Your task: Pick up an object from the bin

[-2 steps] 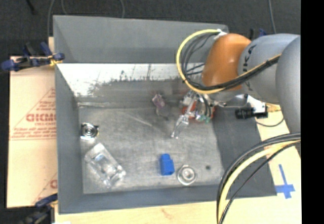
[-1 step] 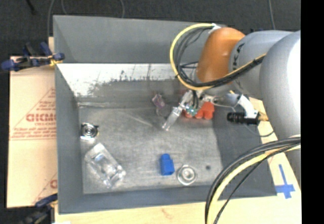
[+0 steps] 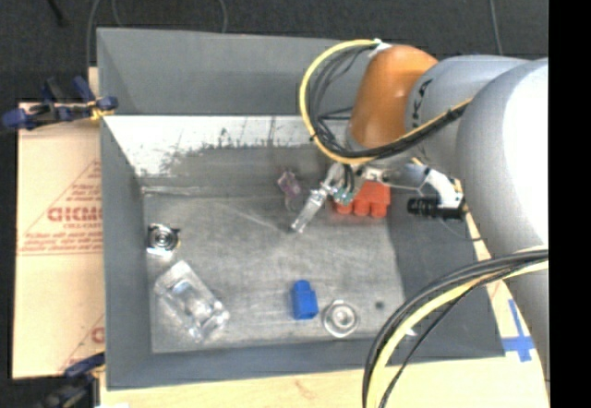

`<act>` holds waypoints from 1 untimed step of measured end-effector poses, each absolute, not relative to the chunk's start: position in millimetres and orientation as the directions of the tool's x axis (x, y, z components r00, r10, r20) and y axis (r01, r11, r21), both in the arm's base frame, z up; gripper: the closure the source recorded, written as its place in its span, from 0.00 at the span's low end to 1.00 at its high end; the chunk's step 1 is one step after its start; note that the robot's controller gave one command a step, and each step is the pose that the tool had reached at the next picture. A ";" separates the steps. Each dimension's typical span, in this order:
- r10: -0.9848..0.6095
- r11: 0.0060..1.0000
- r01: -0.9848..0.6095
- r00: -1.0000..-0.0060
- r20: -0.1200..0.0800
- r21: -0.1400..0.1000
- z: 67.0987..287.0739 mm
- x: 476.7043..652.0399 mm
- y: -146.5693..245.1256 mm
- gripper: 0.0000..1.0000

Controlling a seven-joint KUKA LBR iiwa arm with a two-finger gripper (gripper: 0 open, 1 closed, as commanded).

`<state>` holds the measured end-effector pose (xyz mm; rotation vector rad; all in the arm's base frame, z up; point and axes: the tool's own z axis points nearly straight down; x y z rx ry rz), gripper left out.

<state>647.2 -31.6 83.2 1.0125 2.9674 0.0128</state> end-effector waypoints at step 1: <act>0.613 0.790 0.613 -0.790 -0.004 0.003 82.6 645.6 -36.6 1.00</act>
Offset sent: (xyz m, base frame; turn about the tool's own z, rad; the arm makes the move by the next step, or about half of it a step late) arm 0.0000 0.0000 0.0000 0.0000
